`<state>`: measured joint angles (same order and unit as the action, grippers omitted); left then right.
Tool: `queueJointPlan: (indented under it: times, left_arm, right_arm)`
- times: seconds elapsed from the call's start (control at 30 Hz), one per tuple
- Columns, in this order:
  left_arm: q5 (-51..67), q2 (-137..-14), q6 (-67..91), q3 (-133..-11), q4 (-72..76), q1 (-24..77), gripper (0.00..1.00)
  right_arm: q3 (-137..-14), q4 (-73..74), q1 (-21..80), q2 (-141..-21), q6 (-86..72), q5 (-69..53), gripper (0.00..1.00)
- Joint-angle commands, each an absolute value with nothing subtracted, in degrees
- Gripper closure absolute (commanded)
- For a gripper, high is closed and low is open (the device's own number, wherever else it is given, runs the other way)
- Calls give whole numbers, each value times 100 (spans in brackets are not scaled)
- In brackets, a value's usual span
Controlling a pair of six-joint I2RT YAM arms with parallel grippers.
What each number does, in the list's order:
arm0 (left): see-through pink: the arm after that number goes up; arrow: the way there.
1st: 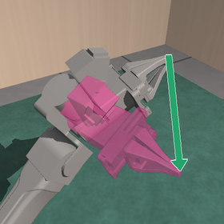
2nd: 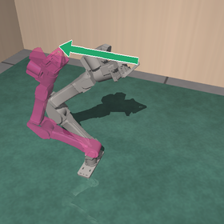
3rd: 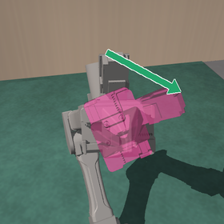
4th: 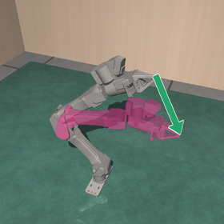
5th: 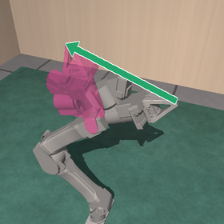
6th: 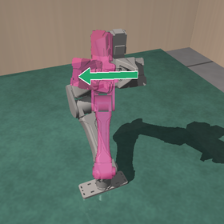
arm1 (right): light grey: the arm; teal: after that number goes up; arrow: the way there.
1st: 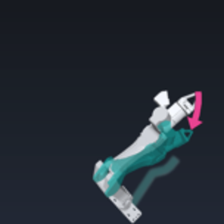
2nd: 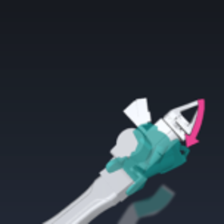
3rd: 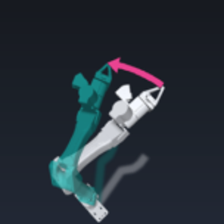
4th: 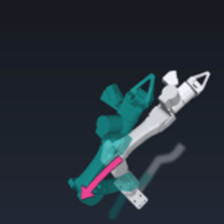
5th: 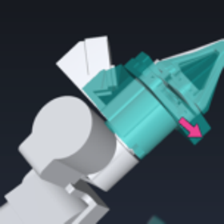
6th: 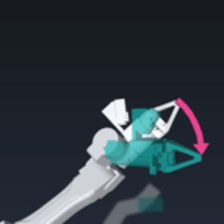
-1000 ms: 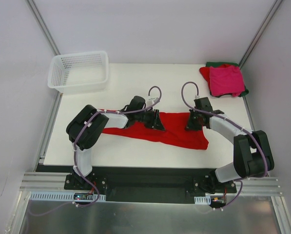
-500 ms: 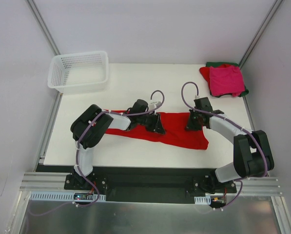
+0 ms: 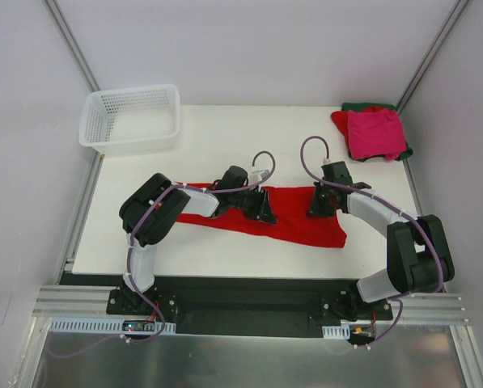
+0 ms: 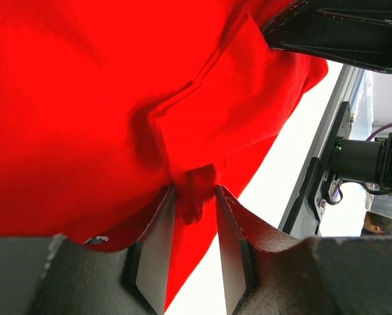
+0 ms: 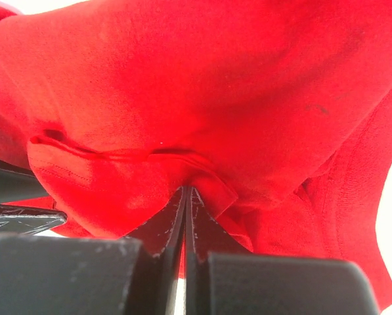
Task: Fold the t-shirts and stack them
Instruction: Fold the other side of the tshirt into a rectangle
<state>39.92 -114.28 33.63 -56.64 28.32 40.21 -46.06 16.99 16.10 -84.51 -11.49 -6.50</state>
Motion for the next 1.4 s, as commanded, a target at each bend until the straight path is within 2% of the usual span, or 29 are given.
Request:
queueJointPlan:
  times: [0.0,0.07,0.1,0.17,0.2,1.0,1.37]
  left_arm:
    - [3999,-11452,3269,-5862,2971,4122,69]
    - [4017,-11505,3278,-5888,2979,4131,71]
    - [4025,-11522,3278,-5906,2979,4140,76]
    - [4043,-11557,3287,-5924,2988,4157,89]
    - [4034,-11558,3296,-5906,2988,4166,100]
    - [3938,-10591,3305,-4606,3041,4201,100]
    - [3920,-10582,3384,-4737,3032,4210,100]
  right_arm:
    - [-4597,1644,1626,-8481,-1072,-712,99]
    - [-4605,1661,1617,-8481,-1072,-721,99]
    - [-4605,1661,1608,-8490,-1072,-721,99]
    - [-4614,1670,1617,-8490,-1072,-712,99]
    - [-4606,1670,1608,-8499,-1072,-712,99]
    - [-4658,1617,1617,-8710,-1072,-809,99]
    - [-4623,1608,1635,-8807,-1081,-888,99]
